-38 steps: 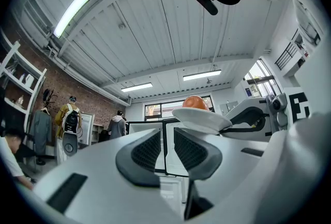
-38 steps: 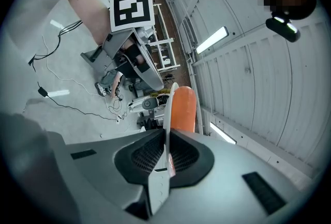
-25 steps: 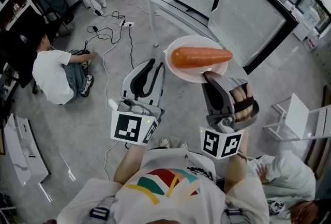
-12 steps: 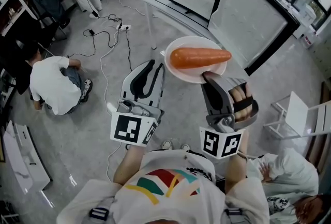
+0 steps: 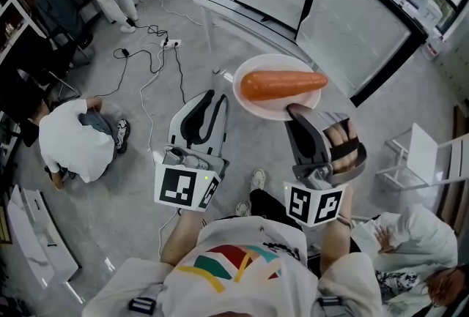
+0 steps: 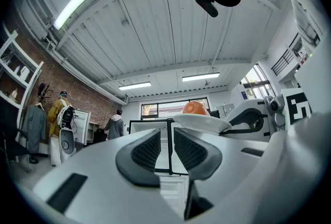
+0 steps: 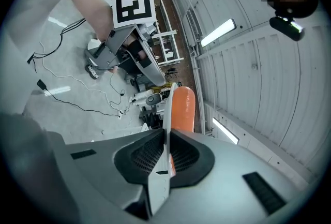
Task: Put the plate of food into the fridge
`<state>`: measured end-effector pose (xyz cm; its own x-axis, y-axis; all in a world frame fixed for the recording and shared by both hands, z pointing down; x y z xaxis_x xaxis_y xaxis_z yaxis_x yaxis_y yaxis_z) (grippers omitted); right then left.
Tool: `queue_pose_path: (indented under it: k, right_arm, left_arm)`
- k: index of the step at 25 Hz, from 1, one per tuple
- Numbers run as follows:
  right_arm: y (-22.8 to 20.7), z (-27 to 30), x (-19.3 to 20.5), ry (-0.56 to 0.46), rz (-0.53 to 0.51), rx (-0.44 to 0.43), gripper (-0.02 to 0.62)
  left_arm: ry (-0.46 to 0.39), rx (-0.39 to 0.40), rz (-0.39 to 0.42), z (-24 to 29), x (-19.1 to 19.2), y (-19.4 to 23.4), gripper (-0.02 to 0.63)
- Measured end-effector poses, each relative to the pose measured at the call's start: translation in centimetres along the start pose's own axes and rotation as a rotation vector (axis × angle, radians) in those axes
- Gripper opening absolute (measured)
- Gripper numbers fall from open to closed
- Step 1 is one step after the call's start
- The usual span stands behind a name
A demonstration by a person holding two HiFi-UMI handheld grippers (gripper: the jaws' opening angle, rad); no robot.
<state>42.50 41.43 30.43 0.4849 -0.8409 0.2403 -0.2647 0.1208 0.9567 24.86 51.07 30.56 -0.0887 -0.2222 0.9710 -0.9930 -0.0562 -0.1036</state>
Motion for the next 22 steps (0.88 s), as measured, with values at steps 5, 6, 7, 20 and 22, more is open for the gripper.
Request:
queue_pose_path:
  k: [5,6,7,20,22]
  right_arm:
    - [0.9,2.4,0.0,0.005,-0.003,-0.010,0.028]
    - [1.1,2.9,0.0,0.004,-0.005,-0.014,0.029]
    - [1.2,3.5,0.1,0.003,-0.007,-0.017,0.029]
    - [1.8,12.5,3.9,0.007,-0.008,-0.027,0.028]
    - [1.9,14.3,5.0,0.010,-0.007,-0.032,0.029]
  left_arm:
    - [0.007,-0.014,-0.009,0.1,1.0,2.2,0.087]
    - [0.010,-0.018,-0.011,0.2,1.2,2.7,0.087]
    - [0.012,-0.022,-0.012,0.4,1.4,3.2,0.087]
    - [-0.004,-0.019,0.013,7.5,2.9,9.6,0.087]
    - [0.000,-0.018,0.013,9.2,3.4,10.7,0.087]
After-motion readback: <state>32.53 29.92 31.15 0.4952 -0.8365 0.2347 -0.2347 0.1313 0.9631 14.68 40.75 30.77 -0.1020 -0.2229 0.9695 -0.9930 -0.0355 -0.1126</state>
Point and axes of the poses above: the fingertips, and each gripper's own axes: z forward along the fingers, y to its left, x out of its underside, the point moved 10 cm from there along -z, backward along the fingers, and after that the axes turned 11 degrees about x, right-handed, at the moved point
